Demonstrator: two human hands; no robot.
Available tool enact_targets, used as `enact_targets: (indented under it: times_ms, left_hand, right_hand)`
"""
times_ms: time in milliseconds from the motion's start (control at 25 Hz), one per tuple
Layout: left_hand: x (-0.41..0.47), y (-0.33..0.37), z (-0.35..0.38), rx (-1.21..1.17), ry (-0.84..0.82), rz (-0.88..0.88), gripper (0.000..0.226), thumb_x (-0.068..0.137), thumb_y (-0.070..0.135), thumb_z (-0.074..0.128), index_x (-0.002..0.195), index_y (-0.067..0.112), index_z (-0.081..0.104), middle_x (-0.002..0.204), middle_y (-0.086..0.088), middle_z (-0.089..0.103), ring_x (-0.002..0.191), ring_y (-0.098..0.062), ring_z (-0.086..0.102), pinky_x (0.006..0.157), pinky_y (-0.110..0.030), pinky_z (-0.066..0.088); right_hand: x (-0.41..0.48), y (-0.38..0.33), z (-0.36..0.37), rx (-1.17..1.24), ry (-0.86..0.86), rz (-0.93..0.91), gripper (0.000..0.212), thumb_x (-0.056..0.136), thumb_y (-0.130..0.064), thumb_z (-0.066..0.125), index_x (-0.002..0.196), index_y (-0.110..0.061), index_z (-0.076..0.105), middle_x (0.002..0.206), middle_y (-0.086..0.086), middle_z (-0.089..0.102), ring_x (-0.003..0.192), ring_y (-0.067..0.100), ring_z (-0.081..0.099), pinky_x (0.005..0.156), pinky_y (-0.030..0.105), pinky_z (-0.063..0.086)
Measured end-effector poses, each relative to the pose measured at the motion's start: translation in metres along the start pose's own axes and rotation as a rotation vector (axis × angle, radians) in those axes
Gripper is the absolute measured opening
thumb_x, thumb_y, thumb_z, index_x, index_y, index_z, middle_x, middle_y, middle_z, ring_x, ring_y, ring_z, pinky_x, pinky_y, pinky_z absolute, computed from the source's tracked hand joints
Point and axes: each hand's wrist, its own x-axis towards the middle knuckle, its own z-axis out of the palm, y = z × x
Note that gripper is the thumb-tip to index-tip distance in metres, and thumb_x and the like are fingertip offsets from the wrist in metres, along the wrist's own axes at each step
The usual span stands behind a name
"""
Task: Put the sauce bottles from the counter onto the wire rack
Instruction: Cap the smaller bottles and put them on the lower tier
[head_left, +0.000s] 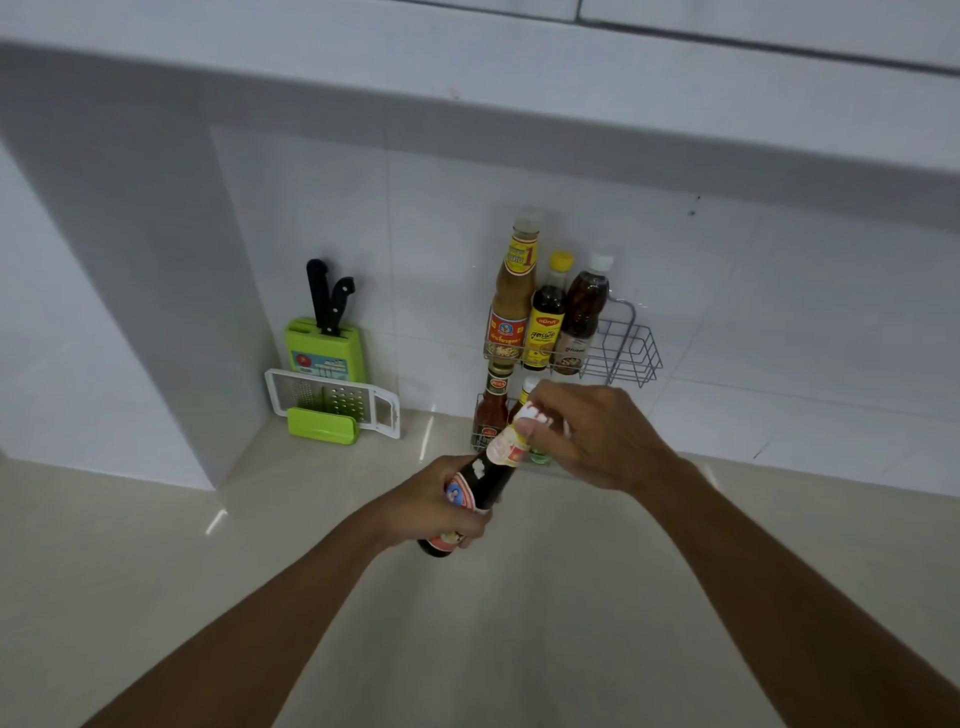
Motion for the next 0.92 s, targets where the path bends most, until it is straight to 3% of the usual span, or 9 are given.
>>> enact_targets:
  times_ms: [120,240,400,480,560,680,760,840,920]
  left_hand:
    - [-0.004,0.026,-0.003,-0.008,-0.247,-0.108,0.034,0.061,-0.008,0.065,0.090,0.009,0.061,0.065,-0.010,0.062,0.053,-0.027,0.054,0.061,-0.034,0.047]
    - [-0.002,0.041,-0.005,0.064,-0.286,-0.132,0.033,0.060,-0.010,0.064,0.088,0.008,0.060,0.063,-0.008,0.060,0.049,-0.024,0.053,0.058,-0.035,0.046]
    - [0.002,0.042,-0.002,0.526,0.170,-0.078,0.048,0.062,0.023,0.075,0.108,0.031,0.063,0.083,-0.001,0.068,0.061,-0.016,0.064,0.056,-0.029,0.052]
    - [0.001,0.044,0.009,1.037,0.440,0.025,0.053,0.065,0.039,0.069,0.116,0.038,0.055,0.095,0.004,0.072,0.082,-0.020,0.069,0.065,-0.027,0.047]
    - [0.002,0.045,0.017,1.191,0.577,0.098,0.050,0.067,0.042,0.066,0.115,0.038,0.053,0.098,0.004,0.073,0.091,-0.022,0.068,0.067,-0.028,0.043]
    - [-0.003,0.059,0.008,0.694,0.276,0.003,0.059,0.062,0.038,0.077,0.118,0.039,0.058,0.090,0.005,0.070,0.075,-0.014,0.068,0.062,-0.026,0.051]
    - [-0.007,0.071,0.004,0.304,0.000,-0.051,0.048,0.064,0.025,0.086,0.108,0.028,0.066,0.073,0.001,0.068,0.055,-0.014,0.063,0.056,-0.030,0.054]
    - [-0.011,0.082,0.006,0.211,-0.139,-0.089,0.035,0.066,0.020,0.089,0.093,0.020,0.066,0.067,-0.006,0.068,0.054,-0.023,0.061,0.061,-0.036,0.054]
    - [-0.011,0.088,0.015,0.198,-0.156,-0.093,0.031,0.069,0.017,0.087,0.088,0.018,0.062,0.067,-0.010,0.067,0.053,-0.026,0.059,0.061,-0.037,0.053]
  right_hand:
    - [0.004,0.013,-0.015,-0.047,0.075,-0.217,0.036,0.093,-0.038,0.042,0.076,-0.013,0.062,0.067,-0.002,0.059,0.056,0.011,0.037,0.046,0.027,0.035]
    - [0.002,0.003,-0.009,0.063,0.114,-0.131,0.033,0.089,-0.027,0.038,0.057,-0.022,0.045,0.053,-0.008,0.040,0.046,0.010,0.030,0.049,0.025,0.026]
    - [-0.008,-0.008,0.008,0.052,0.121,0.306,0.032,0.085,-0.034,0.026,0.053,-0.032,0.023,0.046,-0.009,0.026,0.044,0.005,0.029,0.052,0.026,0.022]
    - [-0.017,-0.007,0.014,0.055,0.021,0.537,0.036,0.089,-0.033,0.026,0.056,-0.025,0.038,0.054,-0.005,0.043,0.055,0.019,0.045,0.056,0.028,0.028]
    - [-0.024,-0.004,0.012,-0.037,-0.052,0.526,0.032,0.097,-0.026,0.039,0.075,-0.011,0.057,0.072,0.010,0.064,0.071,0.030,0.059,0.060,0.029,0.033]
    - [-0.030,-0.002,-0.016,0.135,0.032,0.359,0.037,0.100,-0.043,0.035,0.081,-0.019,0.057,0.063,-0.006,0.058,0.060,0.009,0.055,0.057,0.029,0.039]
    - [-0.026,0.000,-0.036,0.102,0.122,0.059,0.034,0.098,-0.042,0.036,0.086,-0.019,0.059,0.061,-0.014,0.050,0.053,0.005,0.046,0.051,0.020,0.036]
    - [-0.023,0.004,-0.044,0.051,0.209,-0.134,0.033,0.095,-0.029,0.041,0.070,-0.013,0.056,0.060,-0.011,0.042,0.050,0.008,0.035,0.046,0.025,0.031]
    - [-0.019,-0.001,-0.046,0.082,0.272,-0.094,0.032,0.090,-0.021,0.042,0.058,-0.020,0.043,0.057,-0.012,0.033,0.047,0.009,0.026,0.048,0.023,0.023]
